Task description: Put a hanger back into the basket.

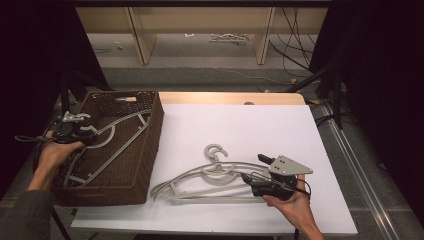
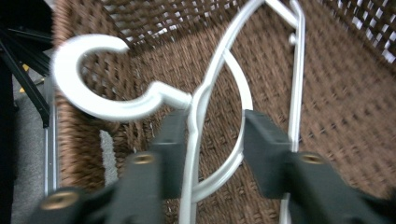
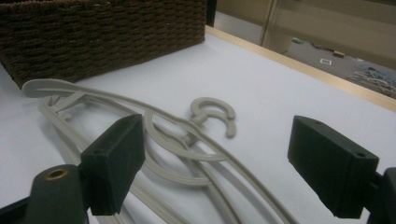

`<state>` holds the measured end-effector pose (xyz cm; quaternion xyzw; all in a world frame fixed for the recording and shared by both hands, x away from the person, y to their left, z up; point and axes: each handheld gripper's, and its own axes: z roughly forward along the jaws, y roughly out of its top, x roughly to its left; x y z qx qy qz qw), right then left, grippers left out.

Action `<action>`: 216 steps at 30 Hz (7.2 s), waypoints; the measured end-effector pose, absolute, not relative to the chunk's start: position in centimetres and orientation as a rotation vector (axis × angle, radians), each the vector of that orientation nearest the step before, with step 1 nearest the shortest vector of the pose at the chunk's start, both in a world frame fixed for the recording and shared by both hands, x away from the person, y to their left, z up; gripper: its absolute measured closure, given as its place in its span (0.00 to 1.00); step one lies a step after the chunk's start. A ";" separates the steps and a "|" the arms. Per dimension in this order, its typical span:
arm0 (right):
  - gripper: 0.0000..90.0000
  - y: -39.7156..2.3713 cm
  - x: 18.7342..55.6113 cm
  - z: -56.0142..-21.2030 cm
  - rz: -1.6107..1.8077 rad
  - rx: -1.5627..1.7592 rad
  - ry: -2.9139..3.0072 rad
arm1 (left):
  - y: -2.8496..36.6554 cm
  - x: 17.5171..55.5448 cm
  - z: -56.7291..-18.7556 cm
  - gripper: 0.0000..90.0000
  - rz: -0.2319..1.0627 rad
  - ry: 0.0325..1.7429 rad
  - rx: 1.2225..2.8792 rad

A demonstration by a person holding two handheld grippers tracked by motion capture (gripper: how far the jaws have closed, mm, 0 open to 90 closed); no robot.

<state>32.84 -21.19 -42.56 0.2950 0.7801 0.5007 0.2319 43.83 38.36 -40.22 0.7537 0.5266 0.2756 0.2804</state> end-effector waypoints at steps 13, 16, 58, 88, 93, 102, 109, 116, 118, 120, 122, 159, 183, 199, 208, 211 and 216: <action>0.22 -21.2 32.9 -42.5 1.382 0.813 2.138 | 34.4 40.7 -36.9 0.36 0.711 1.333 1.802; 0.22 -21.2 32.9 -42.5 1.383 0.817 2.134 | 32.7 39.6 -36.3 0.33 0.709 1.295 1.755; 0.20 -21.1 32.8 -42.9 1.439 0.828 2.124 | 17.7 30.7 -42.5 0.18 0.591 0.720 1.660; 0.43 -20.8 42.1 -43.9 0.989 0.718 2.471 | 16.6 29.6 -43.4 0.18 0.546 0.675 1.727; 0.48 -20.1 42.6 -44.9 0.933 0.708 2.557 | 16.6 29.6 -43.4 0.18 0.547 0.675 1.729; 0.53 -18.5 43.1 -46.0 0.817 0.633 2.643 | 16.6 29.7 -43.4 0.18 0.551 0.675 1.734; 0.58 -17.9 43.7 -46.7 0.754 0.599 2.686 | 16.5 29.7 -43.5 0.18 0.540 0.685 1.736; 0.65 -17.7 44.3 -47.1 0.739 0.643 2.715 | 16.5 29.7 -43.6 0.18 0.539 0.677 1.743; 0.68 -17.6 44.5 -47.1 0.742 0.636 2.731 | 16.6 29.8 -43.5 0.18 0.546 0.675 1.747; 0.71 -17.4 44.6 -47.0 0.718 0.614 2.750 | 16.5 29.8 -43.7 0.18 0.543 0.679 1.753; 0.78 -17.0 44.7 -46.9 0.707 0.604 2.780 | 16.5 29.8 -43.6 0.18 0.542 0.679 1.747; 0.91 -18.1 41.9 -42.2 0.659 0.037 2.637 | 16.1 29.6 -43.3 0.20 0.517 0.689 1.750; 0.91 -18.6 39.9 -37.7 0.735 -0.081 2.510 | 9.8 36.8 -40.0 0.33 0.519 0.753 1.934; 0.91 -19.0 39.3 -36.0 0.737 -0.121 2.444 | 7.1 38.4 -39.5 0.49 0.467 0.739 1.977; 0.91 -18.8 39.2 -35.8 0.730 -0.163 2.429 | 6.3 38.8 -39.5 0.66 0.495 0.668 2.104; 0.91 -18.8 39.4 -35.7 0.721 -0.203 2.420 | 6.1 39.0 -39.9 0.70 0.452 0.668 2.119; 0.91 -18.6 39.2 -35.7 0.714 -0.194 2.432 | 6.2 39.1 -39.8 0.80 0.469 0.593 2.163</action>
